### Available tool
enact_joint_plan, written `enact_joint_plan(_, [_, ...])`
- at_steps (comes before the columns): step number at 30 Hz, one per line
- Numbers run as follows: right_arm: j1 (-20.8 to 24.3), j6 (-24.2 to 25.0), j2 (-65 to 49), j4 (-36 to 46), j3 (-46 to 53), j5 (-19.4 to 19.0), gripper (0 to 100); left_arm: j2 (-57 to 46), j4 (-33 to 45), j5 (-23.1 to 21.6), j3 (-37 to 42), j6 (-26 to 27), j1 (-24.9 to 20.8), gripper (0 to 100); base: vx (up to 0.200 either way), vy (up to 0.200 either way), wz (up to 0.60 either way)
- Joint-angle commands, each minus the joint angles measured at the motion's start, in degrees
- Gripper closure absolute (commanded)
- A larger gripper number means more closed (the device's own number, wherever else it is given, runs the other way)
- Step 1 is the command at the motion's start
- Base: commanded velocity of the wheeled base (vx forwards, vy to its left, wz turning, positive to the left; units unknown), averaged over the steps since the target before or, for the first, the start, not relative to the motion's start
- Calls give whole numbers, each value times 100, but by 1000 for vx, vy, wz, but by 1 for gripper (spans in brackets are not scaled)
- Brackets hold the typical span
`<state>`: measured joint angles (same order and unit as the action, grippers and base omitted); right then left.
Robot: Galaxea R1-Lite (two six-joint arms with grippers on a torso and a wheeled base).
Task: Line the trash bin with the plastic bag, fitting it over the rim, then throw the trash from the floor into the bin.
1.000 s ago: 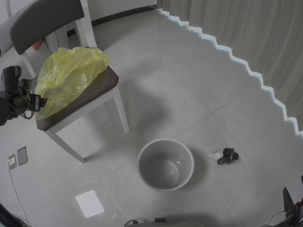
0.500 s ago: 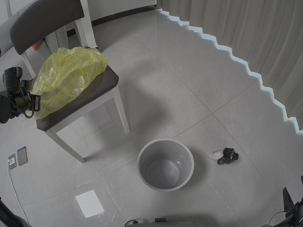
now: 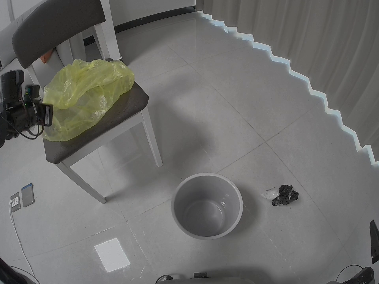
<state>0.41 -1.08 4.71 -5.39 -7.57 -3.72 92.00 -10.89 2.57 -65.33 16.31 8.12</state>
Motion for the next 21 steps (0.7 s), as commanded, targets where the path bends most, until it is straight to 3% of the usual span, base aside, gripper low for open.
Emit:
enact_joint_plan(1, [38, 47, 1797, -243, -1185, -665, 0, -1325, 684, -837, -973, 250, -1453, 100, 0, 0, 0])
enact_joint_plan(5, [38, 117, 3010, -481, -2214, -736, 0, -1633, 2556, -846, -2652, 469, -2912, 100, 0, 0, 0])
enact_joint_plan(6, [38, 117, 3054, -489, -2249, -736, 0, -1624, 2635, -837, -2722, 478, -2956, 100, 0, 0, 0])
enact_joint_plan(7, [38, 117, 3467, -630, -2636, -736, 0, -1554, 3541, -820, -3698, 478, -3519, 100, 0, 0, 0])
enact_joint_plan(9, [38, 117, 3880, -762, -3013, -744, 0, -1334, 4552, -714, -4814, 575, -4020, 100, 0, 0, 0])
enact_joint_plan(14, [46, 108, 4451, -762, -3479, -911, 0, -965, 6134, -521, -4926, 953, -4363, 100, 0, 0, 0])
enact_joint_plan(21, [46, 108, 4987, -736, -3664, -1184, 0, -1035, 6142, -556, -4926, 988, -4758, 100, 0, 0, 0])
